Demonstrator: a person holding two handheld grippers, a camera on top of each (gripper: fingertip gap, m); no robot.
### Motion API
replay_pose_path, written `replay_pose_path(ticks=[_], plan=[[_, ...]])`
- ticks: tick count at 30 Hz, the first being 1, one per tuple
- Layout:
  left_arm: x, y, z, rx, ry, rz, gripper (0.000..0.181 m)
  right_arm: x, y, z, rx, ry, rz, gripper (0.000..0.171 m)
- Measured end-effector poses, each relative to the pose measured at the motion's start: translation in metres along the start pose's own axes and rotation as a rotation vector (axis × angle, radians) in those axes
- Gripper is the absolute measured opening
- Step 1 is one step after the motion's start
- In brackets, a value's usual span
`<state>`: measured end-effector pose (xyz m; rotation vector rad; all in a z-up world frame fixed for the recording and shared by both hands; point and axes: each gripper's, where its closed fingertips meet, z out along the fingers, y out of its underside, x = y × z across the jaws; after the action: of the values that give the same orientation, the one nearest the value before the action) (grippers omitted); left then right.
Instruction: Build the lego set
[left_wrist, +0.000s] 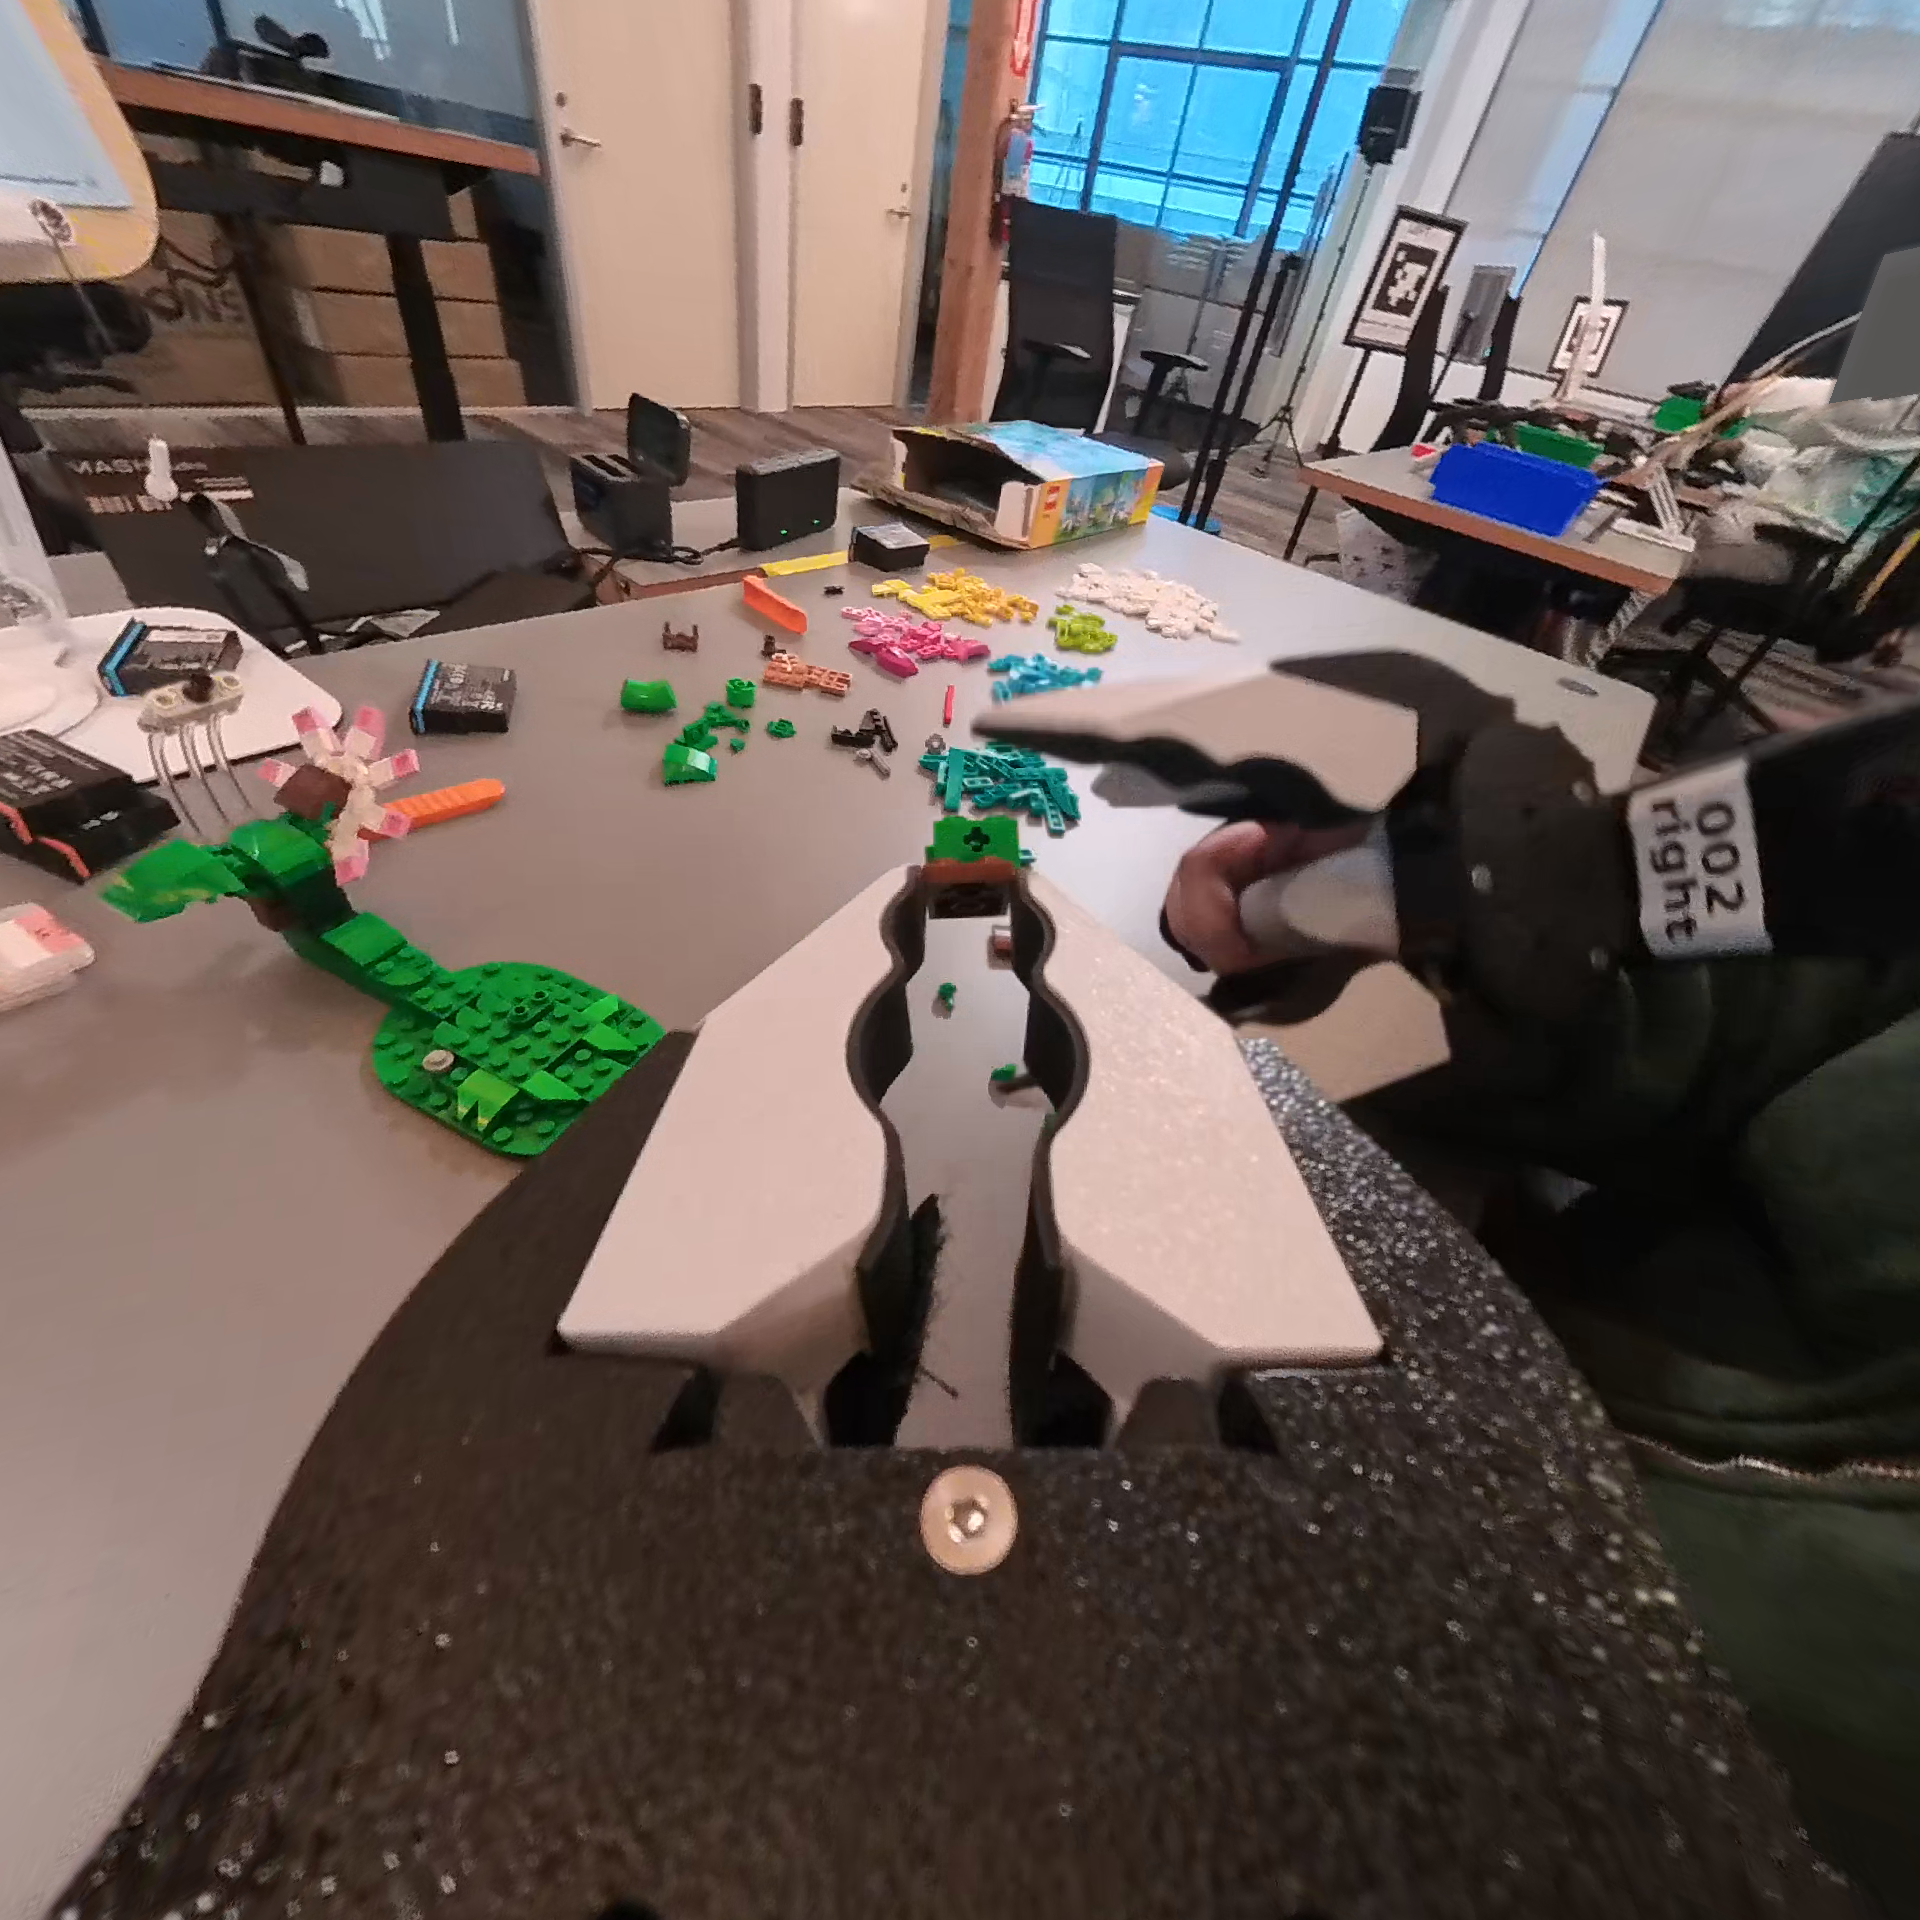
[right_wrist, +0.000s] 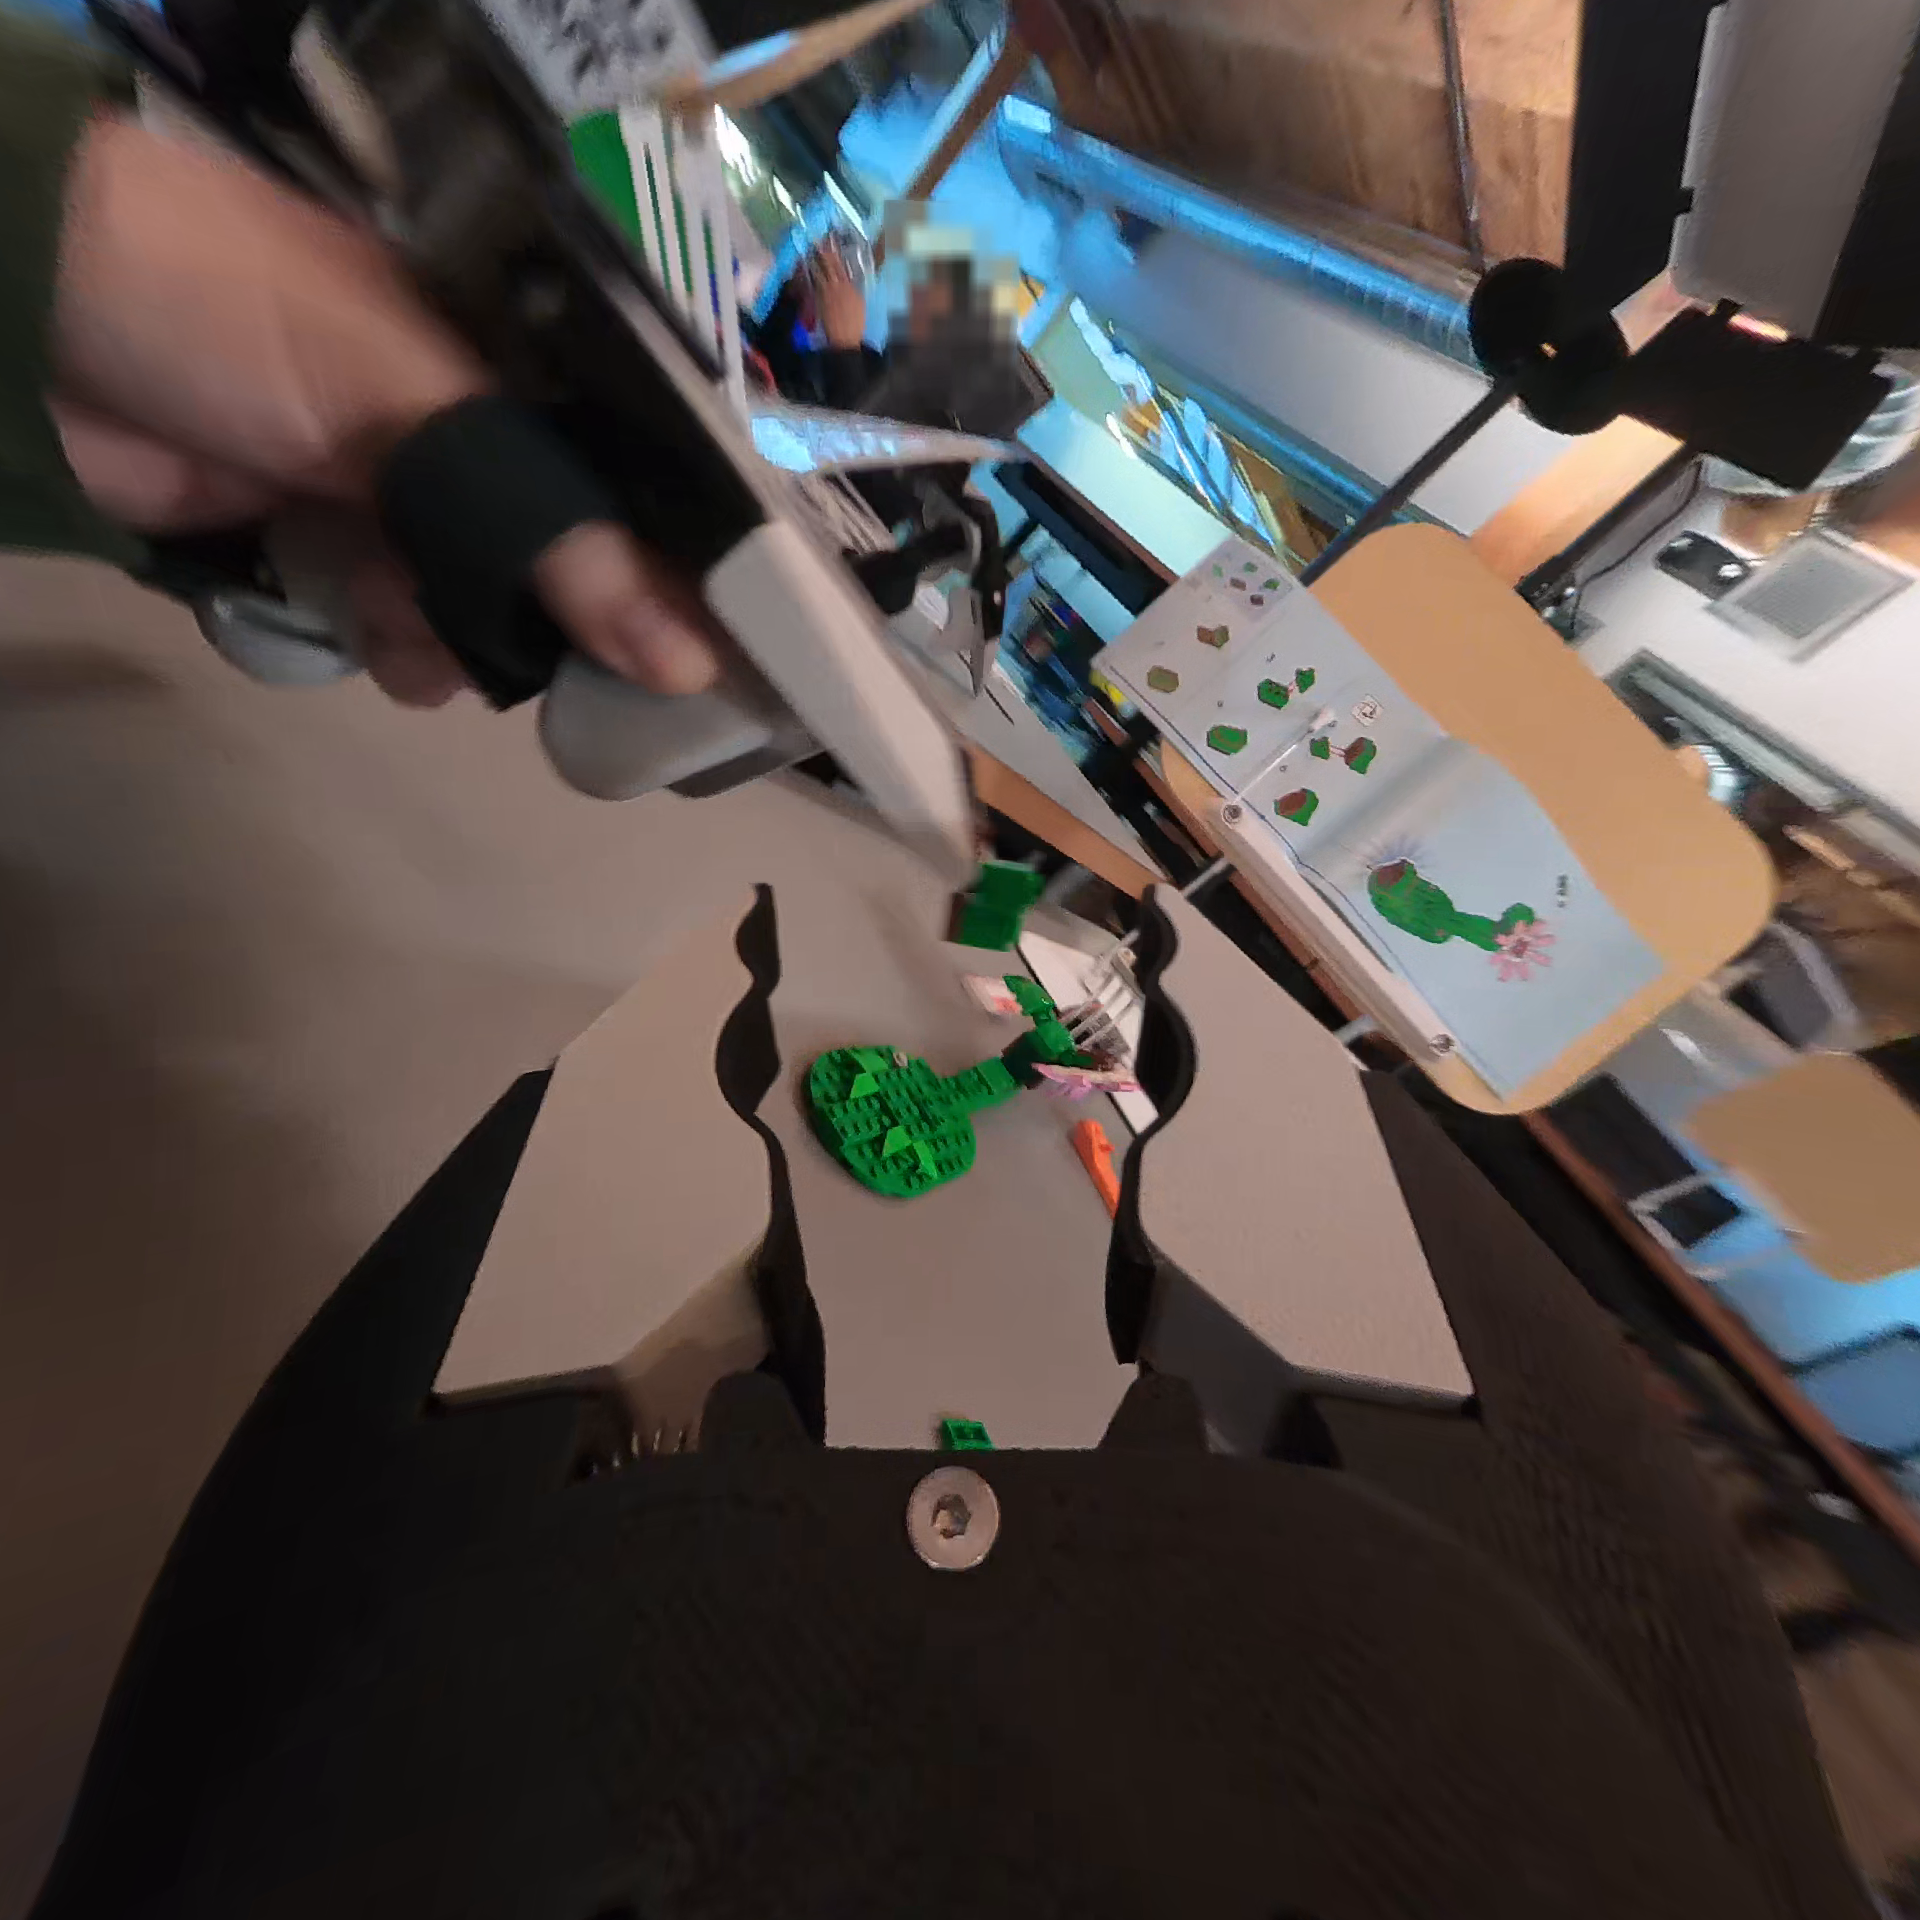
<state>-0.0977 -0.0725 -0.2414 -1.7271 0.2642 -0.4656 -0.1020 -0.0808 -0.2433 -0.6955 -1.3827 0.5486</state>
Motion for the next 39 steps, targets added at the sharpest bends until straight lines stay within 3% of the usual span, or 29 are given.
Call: replay_pose_path(ticks=[5, 17, 27, 39], plan=[[0.001, 0.002, 0.002, -0.028, -0.017, 0.003, 0.013, -0.009, 0.002, 0.009, -0.056, 0.014, -0.028, 0.052], [0.001, 0.005, 0.004, -0.036, -0.014, -0.001, 0.013, -0.001, 0.009, 0.014, -0.094, 0.052, -0.047, 0.047], [0.002, 0.004, 0.006, -0.025, -0.020, -0.003, 0.013, 0.009, 0.008, 0.012, -0.085, 0.114, -0.062, 0.021], [0.009, -0.001, 0.009, 0.028, 0.020, -0.025, 0.013, 0.014, 0.004, 0.006, -0.037, 0.134, -0.086, 0.017]])
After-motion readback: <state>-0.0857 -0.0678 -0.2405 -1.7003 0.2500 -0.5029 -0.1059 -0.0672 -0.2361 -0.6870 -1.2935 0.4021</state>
